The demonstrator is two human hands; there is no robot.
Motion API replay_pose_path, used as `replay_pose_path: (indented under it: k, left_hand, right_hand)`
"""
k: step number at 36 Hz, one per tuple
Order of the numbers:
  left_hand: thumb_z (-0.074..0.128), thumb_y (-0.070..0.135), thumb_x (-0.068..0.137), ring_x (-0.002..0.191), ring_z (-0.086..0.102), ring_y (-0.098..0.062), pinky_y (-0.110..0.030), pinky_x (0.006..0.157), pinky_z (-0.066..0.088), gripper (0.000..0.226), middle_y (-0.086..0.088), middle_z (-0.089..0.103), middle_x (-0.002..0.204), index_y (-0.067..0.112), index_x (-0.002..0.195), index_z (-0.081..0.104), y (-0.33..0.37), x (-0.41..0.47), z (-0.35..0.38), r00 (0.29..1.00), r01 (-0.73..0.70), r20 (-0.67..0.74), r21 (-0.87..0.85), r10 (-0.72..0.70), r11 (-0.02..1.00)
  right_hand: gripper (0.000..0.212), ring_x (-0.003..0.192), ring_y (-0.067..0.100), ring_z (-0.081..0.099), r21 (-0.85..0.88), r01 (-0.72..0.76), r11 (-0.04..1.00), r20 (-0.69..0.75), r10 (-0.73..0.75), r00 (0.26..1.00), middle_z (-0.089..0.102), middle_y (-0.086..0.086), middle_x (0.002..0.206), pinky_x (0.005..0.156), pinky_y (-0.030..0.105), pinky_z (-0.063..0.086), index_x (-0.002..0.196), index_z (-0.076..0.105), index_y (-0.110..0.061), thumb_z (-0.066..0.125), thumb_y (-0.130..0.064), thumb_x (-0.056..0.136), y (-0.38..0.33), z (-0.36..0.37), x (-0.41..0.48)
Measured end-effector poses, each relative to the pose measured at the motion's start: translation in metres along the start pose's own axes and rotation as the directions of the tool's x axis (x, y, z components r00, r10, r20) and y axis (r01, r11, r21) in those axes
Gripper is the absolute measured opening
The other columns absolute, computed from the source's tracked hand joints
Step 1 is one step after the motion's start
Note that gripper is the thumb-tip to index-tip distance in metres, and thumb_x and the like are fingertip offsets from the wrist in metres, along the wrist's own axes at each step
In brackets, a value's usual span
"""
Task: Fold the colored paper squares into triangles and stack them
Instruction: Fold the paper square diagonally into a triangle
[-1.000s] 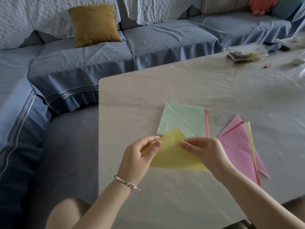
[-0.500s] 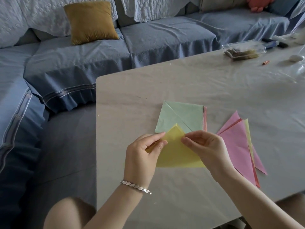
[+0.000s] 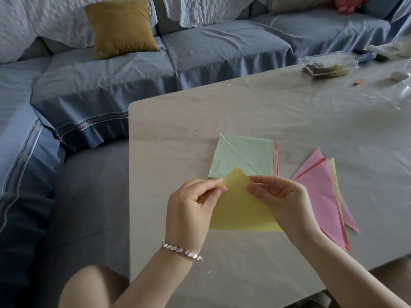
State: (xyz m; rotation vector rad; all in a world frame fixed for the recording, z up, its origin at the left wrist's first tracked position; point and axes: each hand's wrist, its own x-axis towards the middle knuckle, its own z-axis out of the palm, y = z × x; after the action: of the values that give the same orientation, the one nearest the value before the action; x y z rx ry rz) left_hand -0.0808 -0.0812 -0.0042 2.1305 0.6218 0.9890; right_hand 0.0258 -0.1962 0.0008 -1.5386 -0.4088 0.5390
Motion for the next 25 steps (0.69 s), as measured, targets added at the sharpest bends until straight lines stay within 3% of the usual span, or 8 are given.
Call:
replay_pose_path:
  k: [14,16,21,25]
  left_hand:
    - [0.069,0.020,0.070,0.070,0.060,0.003,-0.004,0.062,0.044,0.015,0.013,0.065,0.077,0.013,0.083,0.075,-0.003,-0.002,-0.001,1.000,0.012,0.004,0.006,-0.012,1.000]
    - [0.071,0.020,0.070,0.070,0.060,0.002,-0.004,0.062,0.044,0.013,0.020,0.063,0.067,0.014,0.081,0.075,-0.002,-0.002,-0.002,0.999,0.033,0.019,0.007,-0.033,0.999]
    - [0.075,0.007,0.072,0.070,0.061,-0.002,-0.002,0.063,0.043,0.021,0.021,0.063,0.071,0.017,0.090,0.073,-0.003,-0.001,-0.002,0.992,0.065,0.111,0.025,-0.067,0.998]
    - [0.073,0.009,0.075,0.067,0.061,-0.005,-0.011,0.063,0.047,0.020,0.017,0.063,0.070,0.019,0.092,0.073,-0.005,0.000,-0.004,0.959,0.077,0.269,0.044,-0.086,0.996]
  right_hand:
    - [0.025,0.058,-0.004,0.062,0.009,0.010,1.000,0.032,-0.011,0.999,0.070,-0.012,0.064,0.059,0.006,0.044,0.069,0.071,-0.025,0.071,0.000,0.074,0.002,-0.001,0.000]
    - [0.031,0.060,-0.003,0.062,-0.009,0.014,1.000,0.055,-0.013,0.998,0.071,-0.011,0.065,0.062,0.007,0.045,0.064,0.073,-0.030,0.072,-0.001,0.073,0.003,-0.003,0.001]
    - [0.033,0.072,0.002,0.065,-0.193,0.061,0.979,0.213,-0.019,0.977,0.072,-0.013,0.073,0.076,0.016,0.049,0.061,0.073,-0.037,0.073,-0.007,0.074,0.002,-0.010,0.008]
    - [0.020,0.080,-0.004,0.064,-0.451,0.191,0.872,0.391,0.001,0.920,0.072,-0.017,0.082,0.079,0.009,0.047,0.075,0.072,-0.035,0.075,-0.014,0.075,-0.008,-0.014,0.015]
